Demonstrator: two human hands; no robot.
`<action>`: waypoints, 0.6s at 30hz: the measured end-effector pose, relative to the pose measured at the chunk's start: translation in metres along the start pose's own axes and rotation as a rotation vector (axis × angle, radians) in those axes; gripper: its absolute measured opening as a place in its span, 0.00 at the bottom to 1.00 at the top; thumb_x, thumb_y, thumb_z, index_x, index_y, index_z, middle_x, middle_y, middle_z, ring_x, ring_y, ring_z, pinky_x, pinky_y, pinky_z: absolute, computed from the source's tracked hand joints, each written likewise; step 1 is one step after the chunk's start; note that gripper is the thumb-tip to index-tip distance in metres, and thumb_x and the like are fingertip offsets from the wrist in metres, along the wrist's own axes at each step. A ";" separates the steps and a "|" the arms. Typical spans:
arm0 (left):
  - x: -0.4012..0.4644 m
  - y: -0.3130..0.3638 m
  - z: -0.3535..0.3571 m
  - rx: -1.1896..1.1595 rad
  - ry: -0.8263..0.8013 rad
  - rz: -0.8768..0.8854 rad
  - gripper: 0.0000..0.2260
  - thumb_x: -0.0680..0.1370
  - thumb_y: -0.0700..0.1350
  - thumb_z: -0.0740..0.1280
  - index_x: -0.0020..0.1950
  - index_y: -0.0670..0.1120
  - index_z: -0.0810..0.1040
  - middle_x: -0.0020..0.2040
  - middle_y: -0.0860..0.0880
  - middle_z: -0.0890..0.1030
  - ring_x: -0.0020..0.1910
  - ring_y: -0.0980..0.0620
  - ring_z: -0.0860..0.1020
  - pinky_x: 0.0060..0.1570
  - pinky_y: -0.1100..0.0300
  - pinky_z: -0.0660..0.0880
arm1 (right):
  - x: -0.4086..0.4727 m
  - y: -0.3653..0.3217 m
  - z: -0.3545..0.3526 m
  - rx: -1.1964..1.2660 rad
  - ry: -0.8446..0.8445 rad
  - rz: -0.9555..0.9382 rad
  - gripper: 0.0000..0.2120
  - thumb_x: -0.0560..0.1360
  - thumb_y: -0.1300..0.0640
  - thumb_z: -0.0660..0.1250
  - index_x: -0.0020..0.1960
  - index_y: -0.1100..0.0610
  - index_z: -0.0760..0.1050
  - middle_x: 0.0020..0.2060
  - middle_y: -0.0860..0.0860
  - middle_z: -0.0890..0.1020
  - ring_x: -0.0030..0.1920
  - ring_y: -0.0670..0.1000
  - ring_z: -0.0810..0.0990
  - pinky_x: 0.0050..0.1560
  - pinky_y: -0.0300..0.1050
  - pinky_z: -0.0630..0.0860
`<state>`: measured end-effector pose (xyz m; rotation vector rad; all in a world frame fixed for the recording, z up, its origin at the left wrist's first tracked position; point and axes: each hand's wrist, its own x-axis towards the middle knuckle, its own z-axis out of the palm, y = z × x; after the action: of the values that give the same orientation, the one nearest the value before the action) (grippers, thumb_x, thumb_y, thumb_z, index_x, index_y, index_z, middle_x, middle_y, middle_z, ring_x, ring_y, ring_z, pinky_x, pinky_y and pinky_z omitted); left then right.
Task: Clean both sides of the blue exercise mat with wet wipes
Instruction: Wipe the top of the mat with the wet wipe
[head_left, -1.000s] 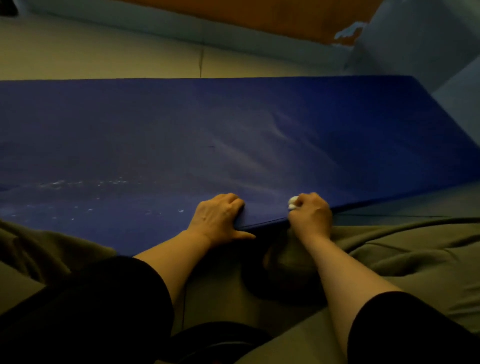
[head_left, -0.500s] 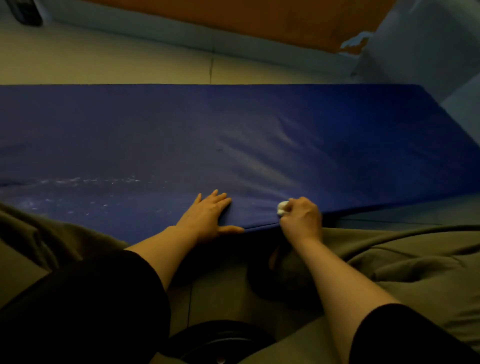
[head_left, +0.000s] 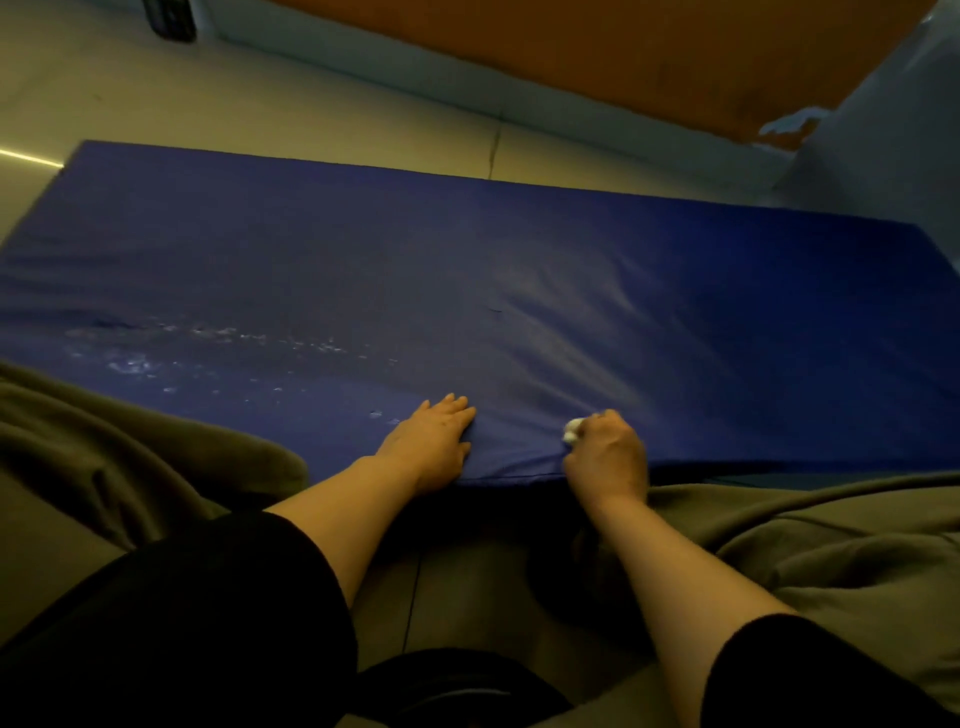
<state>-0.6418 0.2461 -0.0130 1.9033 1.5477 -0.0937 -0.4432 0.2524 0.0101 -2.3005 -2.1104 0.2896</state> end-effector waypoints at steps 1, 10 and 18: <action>0.000 -0.001 0.000 -0.007 0.007 0.001 0.25 0.84 0.45 0.55 0.79 0.44 0.50 0.80 0.47 0.49 0.78 0.50 0.47 0.76 0.55 0.44 | 0.004 0.003 -0.002 -0.015 0.016 0.050 0.11 0.73 0.63 0.62 0.50 0.58 0.80 0.51 0.58 0.76 0.52 0.60 0.76 0.49 0.46 0.71; 0.004 -0.001 -0.003 -0.049 0.029 -0.012 0.24 0.82 0.43 0.58 0.78 0.42 0.56 0.79 0.45 0.55 0.78 0.49 0.51 0.74 0.56 0.47 | -0.011 -0.066 0.022 0.069 -0.146 -0.314 0.08 0.74 0.59 0.63 0.50 0.58 0.79 0.50 0.57 0.76 0.51 0.58 0.76 0.47 0.45 0.67; 0.011 -0.019 -0.013 0.022 0.065 -0.002 0.28 0.82 0.50 0.60 0.79 0.45 0.53 0.80 0.47 0.52 0.78 0.51 0.52 0.74 0.59 0.49 | 0.028 -0.035 0.010 0.086 -0.033 0.008 0.09 0.75 0.61 0.63 0.52 0.63 0.78 0.53 0.60 0.74 0.51 0.63 0.75 0.49 0.49 0.69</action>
<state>-0.6597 0.2633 -0.0165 1.9397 1.5975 -0.0497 -0.4765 0.2818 0.0010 -2.2724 -2.0601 0.4138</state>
